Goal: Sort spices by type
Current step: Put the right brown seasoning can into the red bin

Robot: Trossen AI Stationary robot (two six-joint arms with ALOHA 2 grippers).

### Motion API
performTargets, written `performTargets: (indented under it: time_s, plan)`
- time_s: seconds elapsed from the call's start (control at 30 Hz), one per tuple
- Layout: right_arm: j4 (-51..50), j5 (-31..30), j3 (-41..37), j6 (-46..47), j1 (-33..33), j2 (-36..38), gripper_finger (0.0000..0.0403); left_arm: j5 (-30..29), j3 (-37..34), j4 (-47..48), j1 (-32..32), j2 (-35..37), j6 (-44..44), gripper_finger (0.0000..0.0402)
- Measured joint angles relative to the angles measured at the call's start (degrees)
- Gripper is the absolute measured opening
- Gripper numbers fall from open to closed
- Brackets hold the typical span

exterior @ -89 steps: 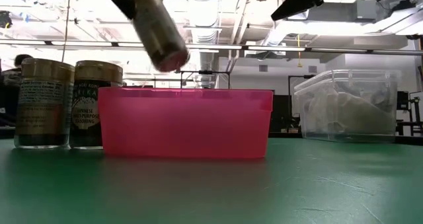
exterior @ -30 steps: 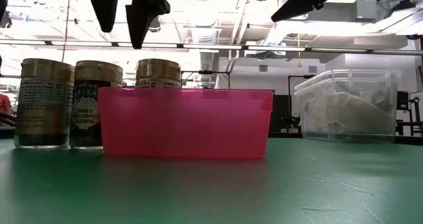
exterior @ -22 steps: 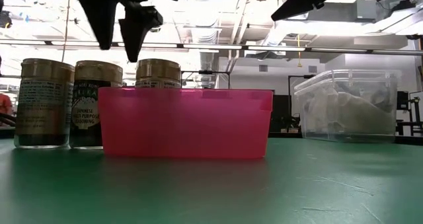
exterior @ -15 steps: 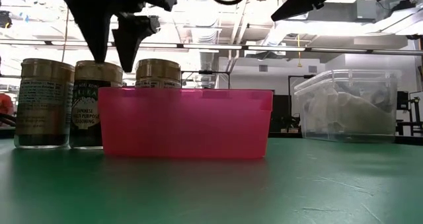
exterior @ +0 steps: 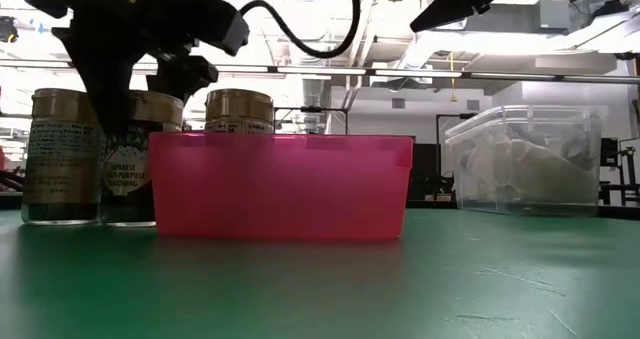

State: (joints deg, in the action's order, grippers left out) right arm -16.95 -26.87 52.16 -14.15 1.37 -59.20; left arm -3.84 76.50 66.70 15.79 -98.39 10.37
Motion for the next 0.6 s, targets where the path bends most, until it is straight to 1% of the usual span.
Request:
performTargets:
  time_s: [0.1, 0.27, 0.43, 0.6]
  plan:
    - [0.52, 0.00, 0.00, -0.14, 0.00, 0.00, 0.0213, 0.09, -0.02, -0.58, 0.00, 0.00, -0.09, 0.0313]
    - [1.01, -0.02, 0.00, -0.28, 0.00, 0.00, 0.0213, 0.45, 0.03, -0.60, 0.00, 0.02, -0.13, 0.0270]
    - [0.98, -0.02, 0.00, -0.33, 0.00, 0.00, 0.0213, 1.69, 0.04, -0.43, -0.02, 0.02, -0.24, 0.0269]
    - [0.99, -0.02, 0.00, -0.35, 0.00, -0.01, 0.0213, 1.14, 1.07, 1.50, -0.21, -0.02, -1.90, 0.0269]
